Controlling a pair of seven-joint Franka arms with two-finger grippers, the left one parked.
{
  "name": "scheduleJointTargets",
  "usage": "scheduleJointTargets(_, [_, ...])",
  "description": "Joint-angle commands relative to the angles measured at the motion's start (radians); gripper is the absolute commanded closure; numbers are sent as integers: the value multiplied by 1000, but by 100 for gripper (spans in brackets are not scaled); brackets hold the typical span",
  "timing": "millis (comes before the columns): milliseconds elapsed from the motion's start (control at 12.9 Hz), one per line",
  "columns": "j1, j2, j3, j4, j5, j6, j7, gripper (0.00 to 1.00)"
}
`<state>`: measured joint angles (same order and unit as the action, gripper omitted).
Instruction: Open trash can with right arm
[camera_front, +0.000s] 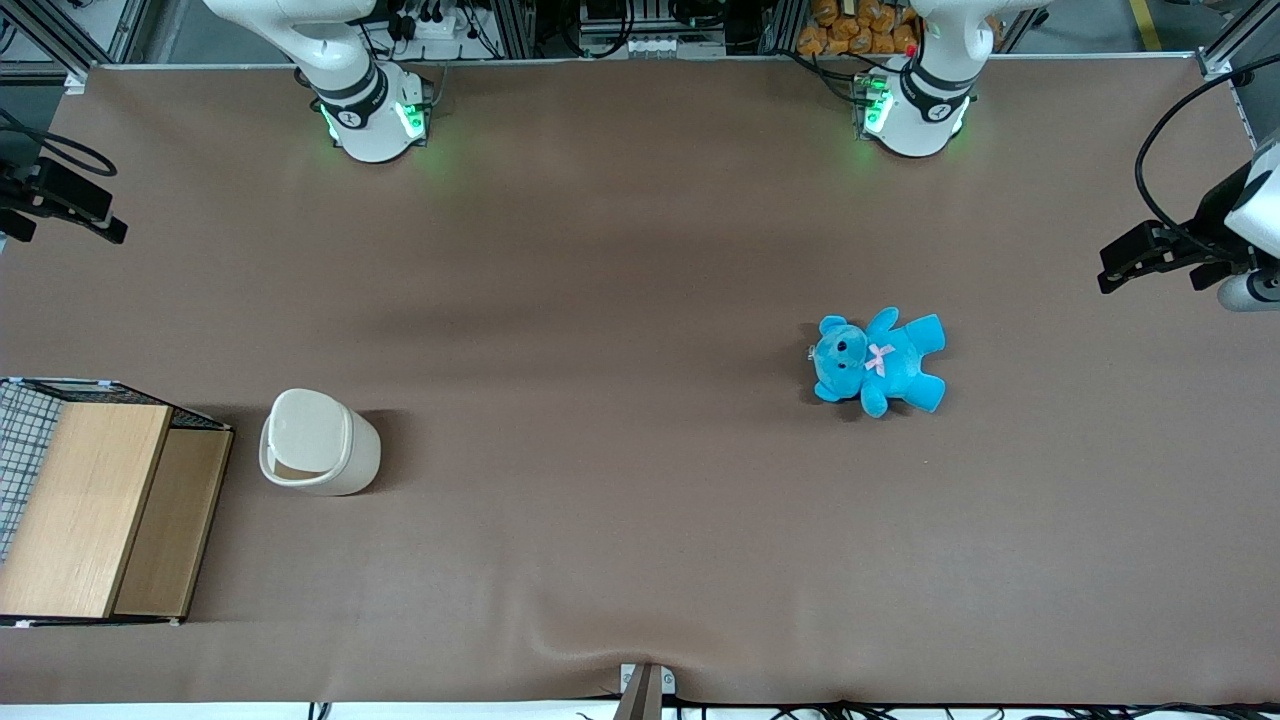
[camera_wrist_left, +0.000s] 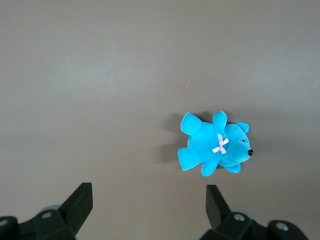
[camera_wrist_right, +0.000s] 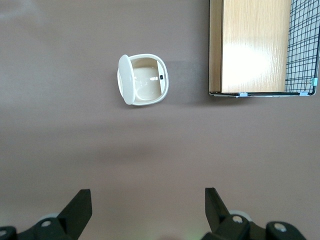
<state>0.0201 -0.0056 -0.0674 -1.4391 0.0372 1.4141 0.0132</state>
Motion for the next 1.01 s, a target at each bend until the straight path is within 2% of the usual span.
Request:
scheduleJointTargets(0, [-19,-7,15,0,-11,-6,7,0])
scheduleJointTargets(929, [-29,-1,12,-49,-11,16,2,0])
